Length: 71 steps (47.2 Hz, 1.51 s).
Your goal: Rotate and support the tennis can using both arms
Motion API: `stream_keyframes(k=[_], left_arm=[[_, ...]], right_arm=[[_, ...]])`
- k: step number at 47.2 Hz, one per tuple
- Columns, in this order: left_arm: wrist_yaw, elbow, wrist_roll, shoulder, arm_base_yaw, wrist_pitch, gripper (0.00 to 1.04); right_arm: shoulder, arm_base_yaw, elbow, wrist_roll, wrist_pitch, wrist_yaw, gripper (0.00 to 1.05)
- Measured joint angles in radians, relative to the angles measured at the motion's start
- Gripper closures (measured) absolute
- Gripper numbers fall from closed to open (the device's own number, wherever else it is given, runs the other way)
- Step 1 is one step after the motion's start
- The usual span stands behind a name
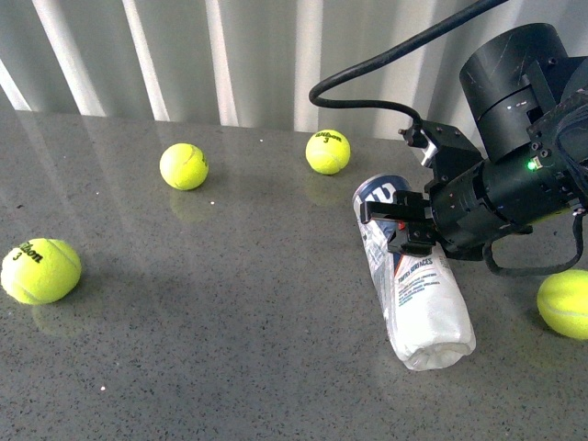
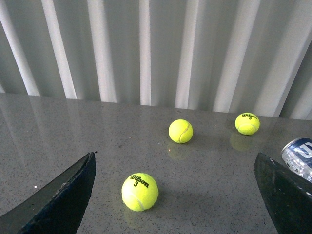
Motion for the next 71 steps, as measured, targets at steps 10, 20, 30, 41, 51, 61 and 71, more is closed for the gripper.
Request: stream_keyframes(k=[10, 20, 30, 41, 51, 61, 71], left_arm=[[0.0, 0.0, 0.0, 0.0, 0.0, 0.0, 0.07], [0.0, 0.0, 0.0, 0.0, 0.0, 0.0, 0.07], [0.0, 0.0, 0.0, 0.0, 0.0, 0.0, 0.07], [0.0, 0.0, 0.0, 0.0, 0.0, 0.0, 0.07], [0.0, 0.0, 0.0, 0.0, 0.0, 0.0, 0.07], [0.0, 0.0, 0.0, 0.0, 0.0, 0.0, 0.07], [0.0, 0.0, 0.0, 0.0, 0.0, 0.0, 0.07]], right_arm=[[-0.034, 0.001, -0.009, -0.004, -0.011, 0.007, 0.93], [-0.162, 0.006, -0.013, -0.071, -0.003, 0.028, 0.93], [-0.309, 0.048, -0.082, -0.497, 0.201, 0.078, 0.93], [-0.264, 0.087, -0.212, -1.187, 0.339, 0.051, 0.93], [-0.149, 0.1, -0.237, -1.524, 0.518, 0.01, 0.95], [-0.077, 0.144, -0.237, -1.532, 0.574, -0.001, 0.95], [-0.006, 0.182, -0.238, -1.519, 0.608, 0.002, 0.95]])
